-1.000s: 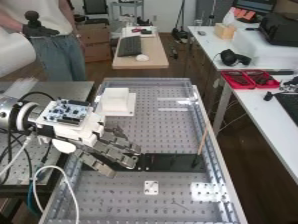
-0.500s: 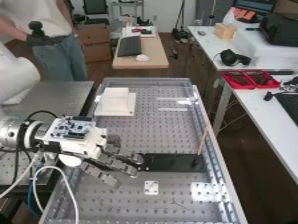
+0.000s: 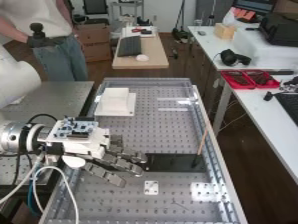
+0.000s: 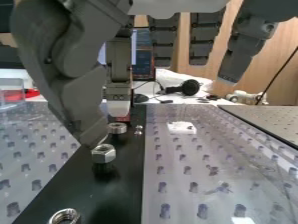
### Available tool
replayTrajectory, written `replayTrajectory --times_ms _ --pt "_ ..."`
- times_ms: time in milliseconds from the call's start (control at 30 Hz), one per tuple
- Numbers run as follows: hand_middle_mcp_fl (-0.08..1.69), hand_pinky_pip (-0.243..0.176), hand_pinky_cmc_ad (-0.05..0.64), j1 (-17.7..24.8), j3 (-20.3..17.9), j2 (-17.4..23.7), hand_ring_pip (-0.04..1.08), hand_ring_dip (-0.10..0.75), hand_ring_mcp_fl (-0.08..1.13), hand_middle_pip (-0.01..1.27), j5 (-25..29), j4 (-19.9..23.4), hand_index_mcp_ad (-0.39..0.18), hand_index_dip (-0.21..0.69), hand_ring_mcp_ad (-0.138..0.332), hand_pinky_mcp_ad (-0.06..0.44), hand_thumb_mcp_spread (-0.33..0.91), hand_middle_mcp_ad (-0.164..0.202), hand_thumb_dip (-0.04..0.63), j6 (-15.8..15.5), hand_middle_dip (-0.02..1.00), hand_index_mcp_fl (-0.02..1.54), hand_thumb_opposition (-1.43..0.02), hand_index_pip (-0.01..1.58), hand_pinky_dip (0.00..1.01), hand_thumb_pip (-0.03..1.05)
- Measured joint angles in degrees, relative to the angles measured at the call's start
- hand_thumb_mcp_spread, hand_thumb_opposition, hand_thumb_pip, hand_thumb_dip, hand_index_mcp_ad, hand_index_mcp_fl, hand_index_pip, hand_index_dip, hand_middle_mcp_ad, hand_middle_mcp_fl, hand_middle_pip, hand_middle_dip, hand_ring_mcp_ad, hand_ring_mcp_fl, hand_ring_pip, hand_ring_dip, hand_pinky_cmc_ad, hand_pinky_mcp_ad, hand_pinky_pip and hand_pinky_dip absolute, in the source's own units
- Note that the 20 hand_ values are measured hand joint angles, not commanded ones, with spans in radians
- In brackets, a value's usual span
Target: Grab the larger nut and place it in the white container
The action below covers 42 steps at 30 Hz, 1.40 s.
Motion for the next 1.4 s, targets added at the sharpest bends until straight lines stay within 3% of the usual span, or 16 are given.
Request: replayTrajectory --times_ms 267,600,800,1400 --pt "0.0 -0.106 0.367 -1.64 0.97 -1.54 0.17 0.124 0.0 0.13 -3.71 -0.48 -0.202 0.033 0.161 0.295 0.35 0.073 0.157 -2.21 0.19 0.01 -0.89 1.55 0.54 0.73" --pt "0.0 -0.106 0.354 -1.57 1.36 -2.67 0.18 0.122 0.0 0.13 -4.62 0.09 -0.213 0.033 0.161 0.295 0.35 0.07 0.157 -2.11 0.19 0.01 -0.89 1.55 0.57 0.73" --pt "0.0 -0.106 0.351 -1.83 2.42 -2.87 0.2 0.106 0.0 0.13 -4.92 -1.5 -0.202 0.03 0.161 0.295 0.35 0.073 0.159 -2.57 0.17 0.01 -0.89 1.55 0.58 0.79" --pt "0.0 -0.106 0.353 -2.12 4.94 -3.61 0.19 0.105 0.0 0.13 -6.91 -6.45 -0.204 0.028 0.154 0.295 0.36 0.073 0.175 -4.21 0.16 0.01 -0.89 1.55 0.6 0.79"
